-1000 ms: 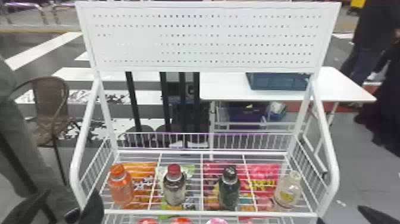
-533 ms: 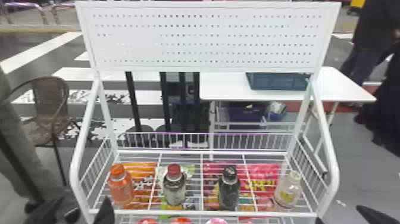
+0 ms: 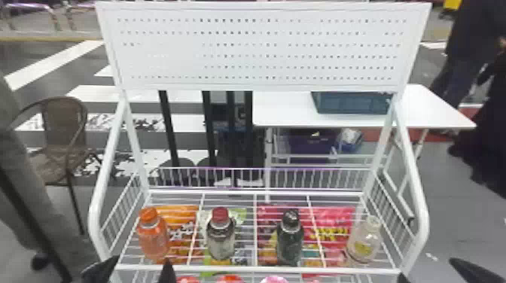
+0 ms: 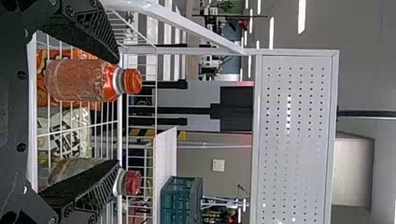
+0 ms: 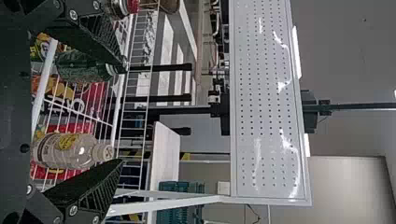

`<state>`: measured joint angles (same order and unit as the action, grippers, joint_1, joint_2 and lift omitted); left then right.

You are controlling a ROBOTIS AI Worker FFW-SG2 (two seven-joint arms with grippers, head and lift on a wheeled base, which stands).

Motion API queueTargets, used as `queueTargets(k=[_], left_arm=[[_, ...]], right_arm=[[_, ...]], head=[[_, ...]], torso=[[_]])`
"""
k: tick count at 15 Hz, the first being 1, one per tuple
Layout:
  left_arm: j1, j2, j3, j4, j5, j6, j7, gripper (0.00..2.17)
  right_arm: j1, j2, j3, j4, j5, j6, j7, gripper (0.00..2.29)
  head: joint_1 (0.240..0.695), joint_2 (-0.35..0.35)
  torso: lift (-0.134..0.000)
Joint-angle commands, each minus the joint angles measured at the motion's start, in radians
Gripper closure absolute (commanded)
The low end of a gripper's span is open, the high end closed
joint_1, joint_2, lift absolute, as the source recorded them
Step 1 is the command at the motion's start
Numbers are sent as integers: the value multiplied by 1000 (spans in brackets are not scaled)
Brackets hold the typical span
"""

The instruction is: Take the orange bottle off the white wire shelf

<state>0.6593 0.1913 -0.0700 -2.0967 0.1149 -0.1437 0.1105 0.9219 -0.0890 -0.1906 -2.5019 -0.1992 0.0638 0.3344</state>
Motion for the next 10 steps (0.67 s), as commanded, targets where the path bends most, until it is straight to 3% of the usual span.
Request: queueTargets(k=[1,10], left_arm=[[-56,2,-13,90,0,-7,0,147],[-336,2,-45,469,26,-59,-3,147]], right_arm=[[0,2,0,0,4,0,0,157],[2,0,7,-3,6,0,3,157]], head=[[499,0],[499,0]], torso=[[0],[0]])
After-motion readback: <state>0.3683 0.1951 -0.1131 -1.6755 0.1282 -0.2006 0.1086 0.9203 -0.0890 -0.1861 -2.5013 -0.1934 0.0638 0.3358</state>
